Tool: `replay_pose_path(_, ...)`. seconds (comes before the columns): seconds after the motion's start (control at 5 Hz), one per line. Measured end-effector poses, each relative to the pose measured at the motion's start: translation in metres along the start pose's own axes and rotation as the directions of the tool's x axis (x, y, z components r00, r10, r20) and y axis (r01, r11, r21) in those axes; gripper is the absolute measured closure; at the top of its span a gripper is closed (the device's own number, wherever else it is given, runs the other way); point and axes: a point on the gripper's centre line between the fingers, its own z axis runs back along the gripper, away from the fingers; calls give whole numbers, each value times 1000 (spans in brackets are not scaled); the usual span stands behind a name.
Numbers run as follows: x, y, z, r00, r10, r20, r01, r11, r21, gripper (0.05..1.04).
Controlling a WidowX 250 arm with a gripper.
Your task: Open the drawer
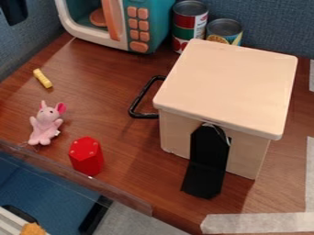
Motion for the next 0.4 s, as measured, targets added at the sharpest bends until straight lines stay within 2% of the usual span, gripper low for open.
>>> replay_pose_path(0.2, 0, -1, -11, 1000, 10, -20, -10, 1000, -22, 85)
replay_pose_path(0.4, 6, -35, -37, 1000, 3, -30, -4, 999, -52, 85)
